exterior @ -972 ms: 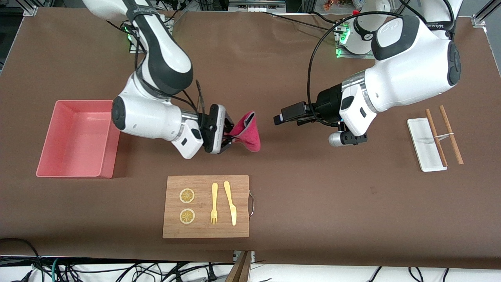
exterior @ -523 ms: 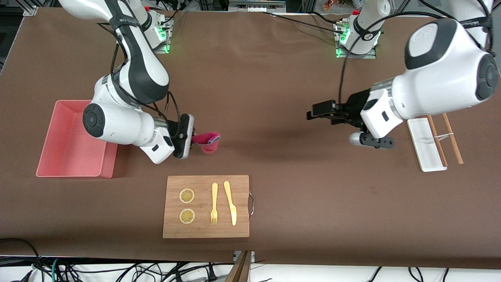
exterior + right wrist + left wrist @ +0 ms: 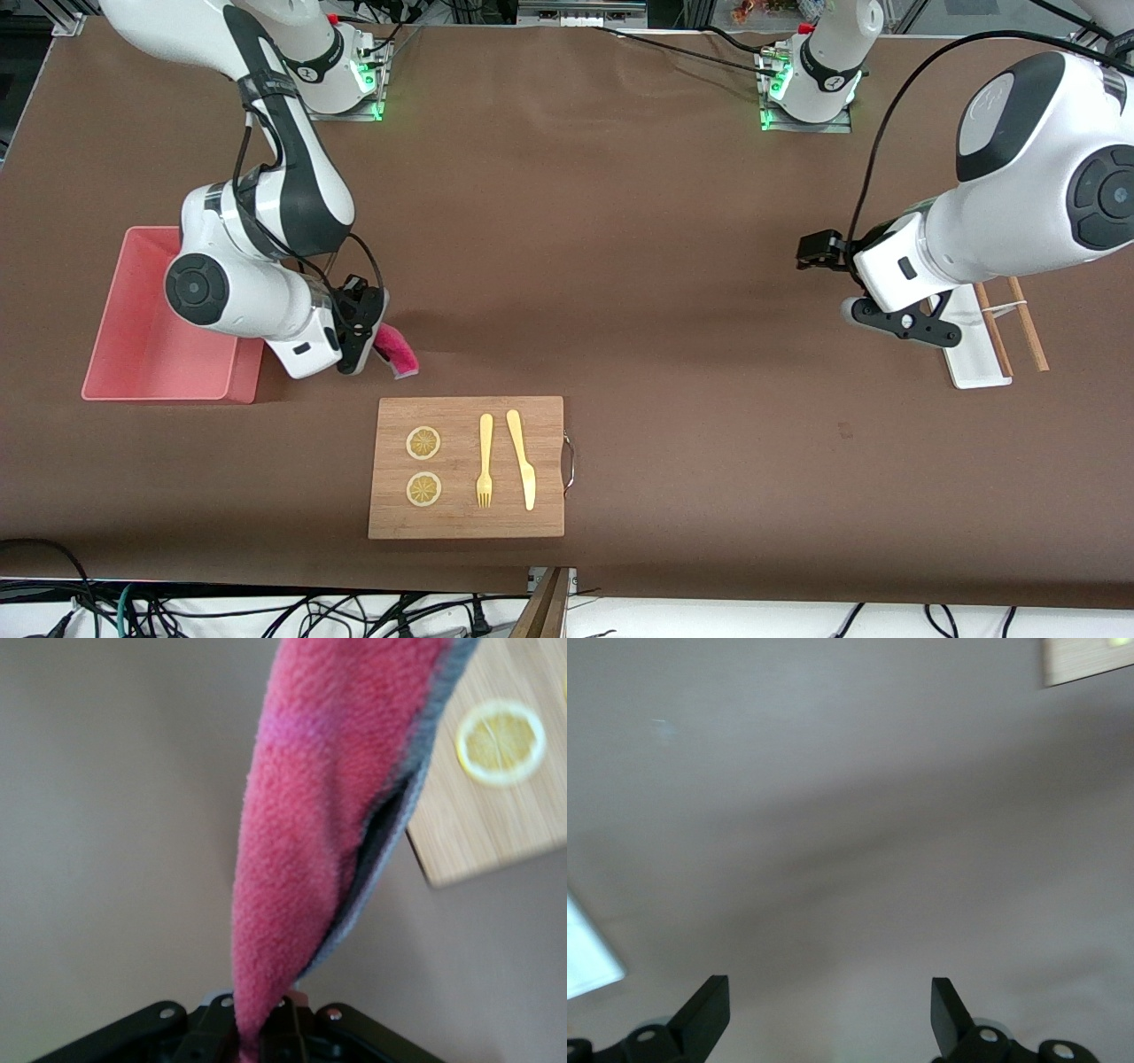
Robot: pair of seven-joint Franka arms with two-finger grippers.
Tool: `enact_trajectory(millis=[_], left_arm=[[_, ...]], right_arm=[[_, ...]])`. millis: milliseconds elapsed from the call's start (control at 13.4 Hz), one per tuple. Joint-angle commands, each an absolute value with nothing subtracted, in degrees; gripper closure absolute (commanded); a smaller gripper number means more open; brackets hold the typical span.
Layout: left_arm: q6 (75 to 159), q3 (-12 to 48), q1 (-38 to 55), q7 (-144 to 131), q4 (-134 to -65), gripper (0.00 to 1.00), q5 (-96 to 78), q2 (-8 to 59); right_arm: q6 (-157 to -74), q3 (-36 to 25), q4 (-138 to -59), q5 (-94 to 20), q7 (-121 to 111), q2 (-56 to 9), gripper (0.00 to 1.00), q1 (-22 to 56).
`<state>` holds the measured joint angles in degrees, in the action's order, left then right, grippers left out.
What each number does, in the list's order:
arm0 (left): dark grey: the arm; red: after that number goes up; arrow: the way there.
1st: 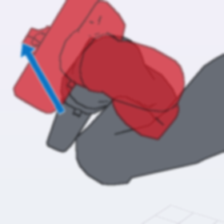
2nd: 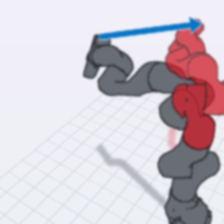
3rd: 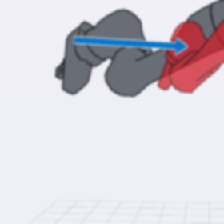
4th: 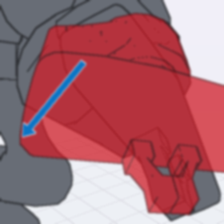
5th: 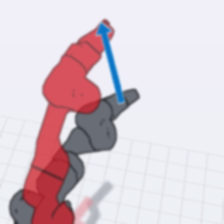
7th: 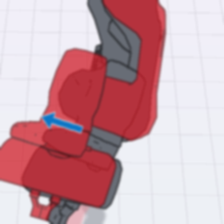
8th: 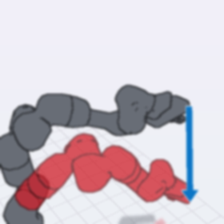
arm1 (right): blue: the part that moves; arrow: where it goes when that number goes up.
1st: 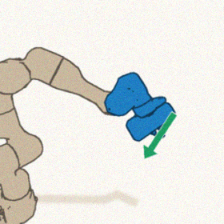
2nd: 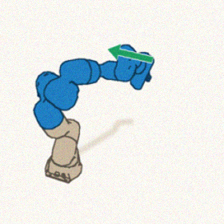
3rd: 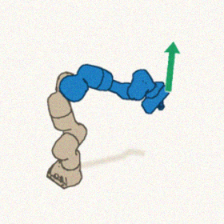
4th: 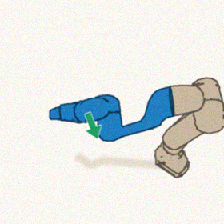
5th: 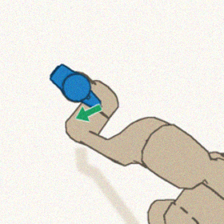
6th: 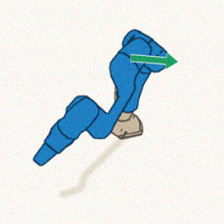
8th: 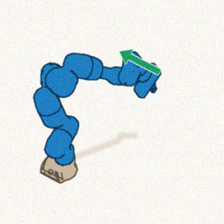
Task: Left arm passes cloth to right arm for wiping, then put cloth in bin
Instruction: 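Lower the cloth beside the cutting board while the left gripper withdraws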
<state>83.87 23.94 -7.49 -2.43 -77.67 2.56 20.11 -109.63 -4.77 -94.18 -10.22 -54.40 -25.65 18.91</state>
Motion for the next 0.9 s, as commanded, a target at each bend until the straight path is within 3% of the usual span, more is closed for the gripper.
enact_trajectory(millis=[0, 224, 449, 673, 822], left_arm=[[82.3, 24.1, -8.4, 0.0, -77.5, 0.0, 11.0, 18.1], [81.9, 23.2, -10.4, -0.2, -71.1, 0.0, 12.1, 18.8], [80.9, 20.1, -9.2, 0.0, -71.5, 0.0, 11.3, 17.4], [86.6, 9.7, -4.7, 4.5, -83.2, 0.0, -1.1, 7.4], [94.7, 4.3, -3.4, 7.9, -95.7, 0.0, -6.7, -1.7]], right_arm=[[-109.2, -4.7, -101.7, -5.8, -42.9, -18.6, 1.0, 18.7], [-106.4, -5.4, -103.6, -4.2, -30.3, -17.4, 1.0, 18.1], [-105.2, -5.5, -107.4, -4.2, -23.6, -17.8, 1.0, 15.7], [-105.7, -5.6, -110.1, -4.3, -16.6, -19.7, 1.0, 12.5], [-105.9, -6.1, -110.1, -4.7, -11.2, -21.5, 1.0, 11.7]])
